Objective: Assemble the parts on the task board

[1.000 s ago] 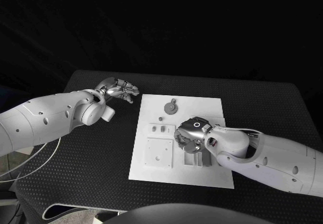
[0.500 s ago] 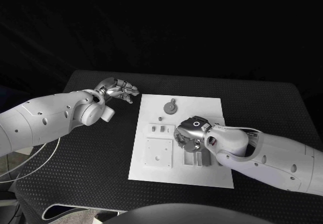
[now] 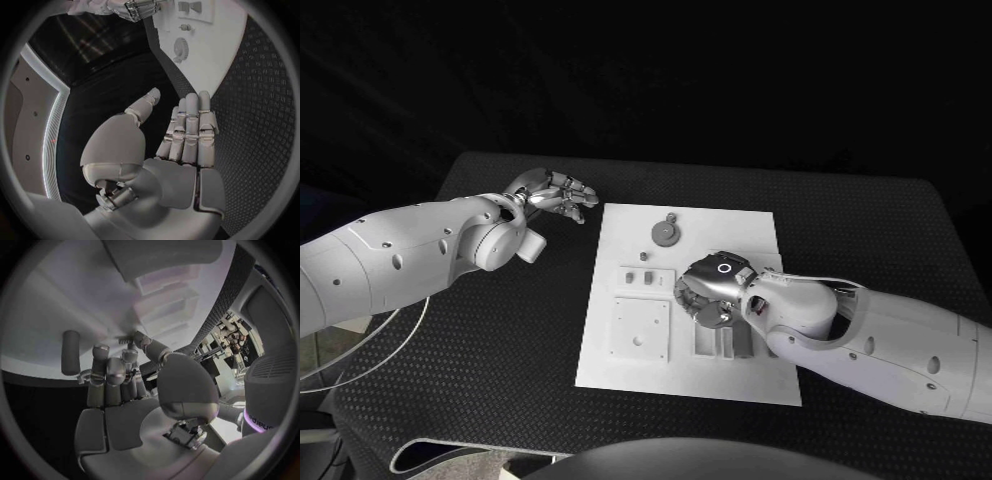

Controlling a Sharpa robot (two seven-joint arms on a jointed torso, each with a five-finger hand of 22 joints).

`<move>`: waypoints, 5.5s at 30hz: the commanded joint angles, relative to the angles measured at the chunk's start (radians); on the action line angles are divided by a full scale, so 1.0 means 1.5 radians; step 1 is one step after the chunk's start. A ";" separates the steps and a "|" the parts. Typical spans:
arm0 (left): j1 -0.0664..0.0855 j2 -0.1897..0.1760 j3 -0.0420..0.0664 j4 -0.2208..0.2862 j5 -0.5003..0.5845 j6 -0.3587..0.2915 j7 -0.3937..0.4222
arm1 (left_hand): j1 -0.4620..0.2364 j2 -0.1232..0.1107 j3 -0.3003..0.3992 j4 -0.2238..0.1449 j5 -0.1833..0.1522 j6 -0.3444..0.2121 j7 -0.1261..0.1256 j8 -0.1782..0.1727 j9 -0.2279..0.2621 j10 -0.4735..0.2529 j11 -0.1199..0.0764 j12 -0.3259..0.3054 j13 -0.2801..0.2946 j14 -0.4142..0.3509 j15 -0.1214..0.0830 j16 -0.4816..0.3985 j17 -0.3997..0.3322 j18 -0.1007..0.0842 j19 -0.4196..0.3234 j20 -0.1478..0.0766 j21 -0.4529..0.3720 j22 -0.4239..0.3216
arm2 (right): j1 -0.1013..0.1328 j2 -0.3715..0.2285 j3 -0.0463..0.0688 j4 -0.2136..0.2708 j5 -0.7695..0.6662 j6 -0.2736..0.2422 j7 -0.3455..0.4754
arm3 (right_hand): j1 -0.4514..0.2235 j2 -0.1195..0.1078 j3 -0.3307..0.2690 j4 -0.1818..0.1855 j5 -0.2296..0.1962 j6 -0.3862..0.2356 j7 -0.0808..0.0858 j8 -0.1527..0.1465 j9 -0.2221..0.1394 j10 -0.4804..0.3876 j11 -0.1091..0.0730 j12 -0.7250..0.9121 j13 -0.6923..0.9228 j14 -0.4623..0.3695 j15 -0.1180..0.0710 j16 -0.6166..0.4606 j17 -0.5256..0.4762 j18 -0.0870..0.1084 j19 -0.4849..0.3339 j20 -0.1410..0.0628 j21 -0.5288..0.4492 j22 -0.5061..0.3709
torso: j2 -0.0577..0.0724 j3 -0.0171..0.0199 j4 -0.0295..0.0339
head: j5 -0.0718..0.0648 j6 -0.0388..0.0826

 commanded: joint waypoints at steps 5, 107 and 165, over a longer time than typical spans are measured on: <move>0.000 -0.001 0.000 0.005 -0.003 0.015 0.002 | 0.003 0.002 -0.003 0.000 -0.004 0.003 0.003 0.002 -0.001 -0.004 0.001 0.000 0.001 0.005 0.002 0.003 0.001 0.012 0.005 -0.001 -0.003 -0.001 | -0.002 -0.005 0.005 0.000 0.090 -0.096 0.035 | 0.000 0.002 -0.001 -0.004 -0.002 0.013 0.009 0.005 0.004 0.004 -0.002 0.005 -0.002 0.002 -0.004 0.003 0.001 0.011 0.005 -0.002 0.003 0.013 | 0.000 -0.0004 -0.0004 | 0.001 0.003; -0.015 -0.026 -0.006 0.047 0.027 0.090 0.011 | -0.007 0.004 -0.009 -0.003 -0.005 -0.010 -0.001 0.000 -0.005 -0.020 0.006 -0.002 -0.004 -0.002 0.006 0.001 0.001 0.014 -0.003 0.003 -0.003 -0.003 | -0.025 0.036 0.068 -0.082 0.757 0.016 0.153 | -0.041 0.052 -0.004 -0.002 -0.003 -0.043 0.030 0.016 0.099 -0.015 0.047 -0.361 -0.395 -0.020 0.041 -0.047 -0.055 0.011 -0.018 0.016 -0.027 0.010 | 0.000 -0.0006 -0.0002 | 0.025 0.015; -0.015 -0.026 -0.006 0.047 0.001 0.082 0.014 | -0.004 0.003 -0.008 -0.003 -0.005 -0.009 -0.001 0.001 -0.005 -0.020 0.005 -0.001 -0.004 -0.002 0.006 0.001 0.002 0.014 -0.002 0.003 -0.003 -0.003 | 0.016 0.009 0.022 -0.016 -0.040 0.059 0.088 | 0.074 -0.081 -0.008 -0.003 -0.003 -0.066 0.038 -0.048 0.001 -0.024 0.082 -0.489 -0.512 -0.058 0.075 -0.054 -0.082 0.011 -0.056 0.036 -0.044 0.009 | 0.000 -0.0010 0.0017 | 0.019 0.013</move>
